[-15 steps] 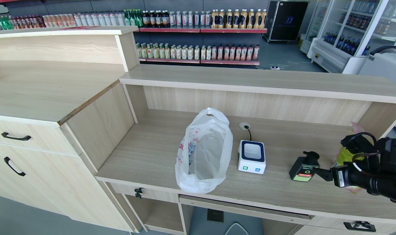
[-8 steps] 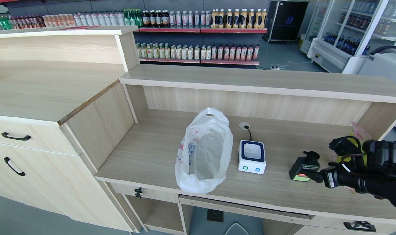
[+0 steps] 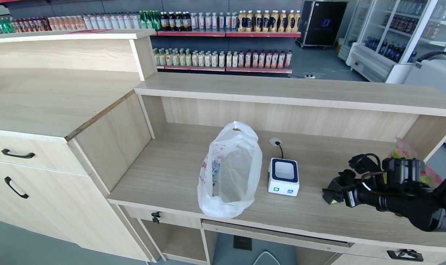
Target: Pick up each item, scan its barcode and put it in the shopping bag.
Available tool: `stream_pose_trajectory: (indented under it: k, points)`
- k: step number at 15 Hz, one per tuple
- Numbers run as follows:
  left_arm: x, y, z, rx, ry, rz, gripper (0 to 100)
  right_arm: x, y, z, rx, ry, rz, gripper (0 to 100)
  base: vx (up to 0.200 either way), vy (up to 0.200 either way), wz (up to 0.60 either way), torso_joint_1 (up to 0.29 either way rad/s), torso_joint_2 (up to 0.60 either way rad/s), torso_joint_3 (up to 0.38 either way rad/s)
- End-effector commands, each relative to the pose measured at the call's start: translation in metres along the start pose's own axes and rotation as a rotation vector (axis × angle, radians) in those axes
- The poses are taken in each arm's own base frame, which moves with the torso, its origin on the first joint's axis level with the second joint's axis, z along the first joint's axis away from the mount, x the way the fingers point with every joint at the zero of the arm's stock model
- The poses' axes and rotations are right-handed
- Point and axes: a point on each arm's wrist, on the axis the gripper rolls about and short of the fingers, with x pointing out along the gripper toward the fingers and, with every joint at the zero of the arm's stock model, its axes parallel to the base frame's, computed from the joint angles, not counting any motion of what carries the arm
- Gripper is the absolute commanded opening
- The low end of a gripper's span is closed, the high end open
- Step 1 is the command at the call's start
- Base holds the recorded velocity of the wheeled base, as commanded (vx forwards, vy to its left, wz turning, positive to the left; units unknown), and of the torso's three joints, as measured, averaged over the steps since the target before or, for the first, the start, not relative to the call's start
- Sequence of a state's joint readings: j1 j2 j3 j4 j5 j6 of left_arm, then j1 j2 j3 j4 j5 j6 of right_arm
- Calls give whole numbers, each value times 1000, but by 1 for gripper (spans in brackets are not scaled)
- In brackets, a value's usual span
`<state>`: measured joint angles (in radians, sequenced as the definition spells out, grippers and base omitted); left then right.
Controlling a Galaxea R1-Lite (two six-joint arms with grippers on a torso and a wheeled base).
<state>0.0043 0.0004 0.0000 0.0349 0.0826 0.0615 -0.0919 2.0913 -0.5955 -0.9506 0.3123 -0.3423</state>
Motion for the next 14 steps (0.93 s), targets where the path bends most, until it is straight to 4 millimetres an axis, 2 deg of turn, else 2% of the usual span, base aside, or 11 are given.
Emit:
stream_pose_trajectory:
  k: [1,14]
  points:
    - [0,0,0,0,0,1,100,15,0,-2,-3,2,19,100,0,0,0,0,0,0]
    - [0,0,0,0,0,1,100,34,12,-6,-29,-27,97,100,0,0,0,0,0,0]
